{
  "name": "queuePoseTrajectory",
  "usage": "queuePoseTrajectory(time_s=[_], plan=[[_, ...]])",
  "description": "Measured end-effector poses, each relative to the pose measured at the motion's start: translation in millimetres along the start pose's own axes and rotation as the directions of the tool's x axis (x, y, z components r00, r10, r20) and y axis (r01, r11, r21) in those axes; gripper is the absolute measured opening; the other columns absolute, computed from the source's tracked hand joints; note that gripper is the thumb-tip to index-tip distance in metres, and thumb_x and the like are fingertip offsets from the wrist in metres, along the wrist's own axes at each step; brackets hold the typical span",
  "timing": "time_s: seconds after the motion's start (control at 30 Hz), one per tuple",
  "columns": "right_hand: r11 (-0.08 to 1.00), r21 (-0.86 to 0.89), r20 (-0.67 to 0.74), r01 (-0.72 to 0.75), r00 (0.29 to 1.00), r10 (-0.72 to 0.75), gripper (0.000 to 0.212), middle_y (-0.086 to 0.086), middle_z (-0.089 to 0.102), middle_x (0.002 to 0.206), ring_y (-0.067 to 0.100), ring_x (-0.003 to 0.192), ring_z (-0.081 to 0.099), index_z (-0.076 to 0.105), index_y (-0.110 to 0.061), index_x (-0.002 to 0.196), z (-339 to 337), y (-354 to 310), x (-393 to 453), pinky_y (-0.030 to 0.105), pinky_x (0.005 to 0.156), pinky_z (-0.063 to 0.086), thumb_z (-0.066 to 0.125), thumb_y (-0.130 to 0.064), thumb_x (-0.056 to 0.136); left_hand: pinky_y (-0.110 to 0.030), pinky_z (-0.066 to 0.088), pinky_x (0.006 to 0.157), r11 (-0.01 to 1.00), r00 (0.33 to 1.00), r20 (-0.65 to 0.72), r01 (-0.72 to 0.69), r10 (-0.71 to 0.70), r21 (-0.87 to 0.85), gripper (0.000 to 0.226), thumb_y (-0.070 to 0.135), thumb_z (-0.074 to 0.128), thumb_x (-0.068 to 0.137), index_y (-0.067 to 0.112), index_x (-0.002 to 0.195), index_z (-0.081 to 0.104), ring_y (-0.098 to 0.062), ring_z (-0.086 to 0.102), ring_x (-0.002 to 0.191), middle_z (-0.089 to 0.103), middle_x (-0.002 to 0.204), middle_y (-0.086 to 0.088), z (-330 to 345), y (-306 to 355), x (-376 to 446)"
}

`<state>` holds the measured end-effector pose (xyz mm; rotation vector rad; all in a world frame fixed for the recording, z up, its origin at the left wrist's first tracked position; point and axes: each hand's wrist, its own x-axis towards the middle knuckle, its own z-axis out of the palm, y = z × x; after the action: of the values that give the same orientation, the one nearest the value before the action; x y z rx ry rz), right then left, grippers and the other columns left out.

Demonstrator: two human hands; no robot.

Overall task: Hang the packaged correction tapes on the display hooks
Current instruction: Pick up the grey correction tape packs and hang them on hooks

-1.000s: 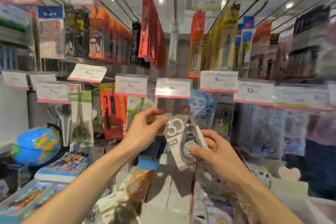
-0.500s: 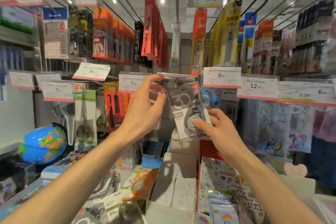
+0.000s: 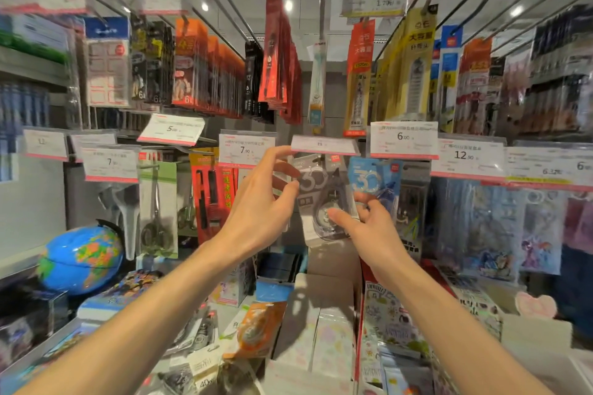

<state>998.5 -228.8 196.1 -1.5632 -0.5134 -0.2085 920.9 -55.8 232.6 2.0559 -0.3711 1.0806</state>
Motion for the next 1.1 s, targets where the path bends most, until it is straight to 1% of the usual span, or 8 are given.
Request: queuePoseTrajectory(time_s=[0.13, 0.23, 0.33, 0.47, 0.57, 0.7, 0.87, 1.1], plan=[[1.0, -0.013, -0.02, -0.008, 1.0, 0.008, 0.064, -0.006, 0.064, 0.13, 0.013, 0.115, 0.064, 0.047, -0.03, 0.125, 7, 9, 3, 0.044, 0.104, 0.048, 0.077, -0.046, 0.072, -0.026, 0.056, 0.081, 1.0, 1.0, 0.012, 0.008, -0.008, -0.002, 0.04, 0.02, 0.056, 0.099, 0.041, 0.131, 0.042, 0.0, 0.064, 0.093, 0.062, 0.107, 0.02, 3, -7, -3], [0.998, 0.037, -0.027, -0.045, 0.999, 0.046, 0.07, -0.009, 0.063, 0.13, 0.009, 0.114, 0.063, 0.045, -0.027, 0.132, 12, 16, 5, 0.042, 0.106, 0.046, 0.078, -0.047, 0.073, -0.031, 0.053, 0.096, 0.999, 0.999, 0.035, 0.031, -0.031, 0.012, 0.04, 0.022, 0.056, 0.099, 0.036, 0.135, 0.043, 0.002, 0.057, 0.11, 0.059, 0.119, 0.018, 9, -19, -11], [0.997, 0.056, -0.016, -0.046, 0.999, 0.047, 0.046, -0.011, 0.061, 0.127, 0.005, 0.111, 0.062, 0.047, -0.038, 0.118, 15, 22, 7, 0.041, 0.106, 0.045, 0.077, -0.036, 0.083, -0.04, 0.049, 0.105, 0.998, 0.997, 0.052, 0.052, -0.054, 0.023, 0.042, 0.025, 0.056, 0.099, 0.035, 0.138, 0.044, -0.003, 0.054, 0.12, 0.053, 0.132, 0.014, 21, -39, -22], [0.999, 0.034, -0.039, -0.02, 0.999, 0.021, 0.057, -0.006, 0.062, 0.132, 0.012, 0.12, 0.06, 0.047, -0.04, 0.123, 24, 26, 6, 0.045, 0.108, 0.045, 0.078, -0.048, 0.075, -0.031, 0.042, 0.109, 0.993, 0.987, 0.113, 0.118, -0.116, -0.009, 0.041, 0.035, 0.054, 0.101, 0.043, 0.138, 0.039, 0.0, 0.048, 0.125, 0.045, 0.135, 0.022, 40, -55, -25], [0.988, -0.121, -0.093, 0.091, 0.99, -0.103, 0.076, -0.012, 0.044, 0.147, 0.006, 0.133, 0.045, 0.028, -0.038, 0.145, 25, 25, -4, 0.039, 0.112, 0.039, 0.072, -0.046, 0.084, -0.022, 0.033, 0.104, 0.989, 0.98, 0.147, 0.143, -0.135, -0.045, 0.04, 0.037, 0.054, 0.101, 0.055, 0.13, 0.032, 0.005, 0.041, 0.125, 0.044, 0.129, 0.024, 49, -60, -20], [0.818, -0.494, -0.053, 0.293, 0.929, -0.365, 0.067, -0.012, 0.027, 0.153, -0.014, 0.128, 0.023, 0.017, -0.041, 0.152, 23, 28, -17, 0.012, 0.102, 0.023, 0.057, -0.034, 0.098, -0.028, 0.037, 0.109, 0.989, 0.98, 0.15, 0.141, -0.132, -0.052, 0.051, 0.041, 0.053, 0.1, 0.043, 0.148, 0.034, -0.002, 0.039, 0.137, 0.046, 0.145, 0.017, 54, -69, -14], [0.757, -0.609, -0.011, 0.236, 0.952, -0.305, 0.058, -0.004, 0.032, 0.148, 0.002, 0.128, 0.024, 0.024, -0.027, 0.153, 25, 34, -5, 0.006, 0.086, 0.018, 0.05, -0.033, 0.102, -0.051, 0.042, 0.111, 0.983, 0.967, 0.176, 0.18, -0.184, 0.037, 0.059, 0.041, 0.049, 0.101, 0.05, 0.152, 0.02, -0.028, 0.045, 0.138, 0.049, 0.148, 0.006, 57, -75, -8], [0.772, -0.594, -0.037, 0.225, 0.951, -0.306, 0.052, 0.002, 0.039, 0.139, 0.019, 0.125, 0.047, 0.031, -0.027, 0.148, 27, 34, 1, 0.026, 0.09, 0.041, 0.052, -0.029, 0.1, -0.051, 0.054, 0.094, 0.986, 0.965, 0.199, 0.163, -0.168, 0.044, 0.068, 0.036, 0.044, 0.098, 0.054, 0.153, 0.009, -0.023, 0.064, 0.115, 0.066, 0.13, 0.001, 65, -75, 0]])
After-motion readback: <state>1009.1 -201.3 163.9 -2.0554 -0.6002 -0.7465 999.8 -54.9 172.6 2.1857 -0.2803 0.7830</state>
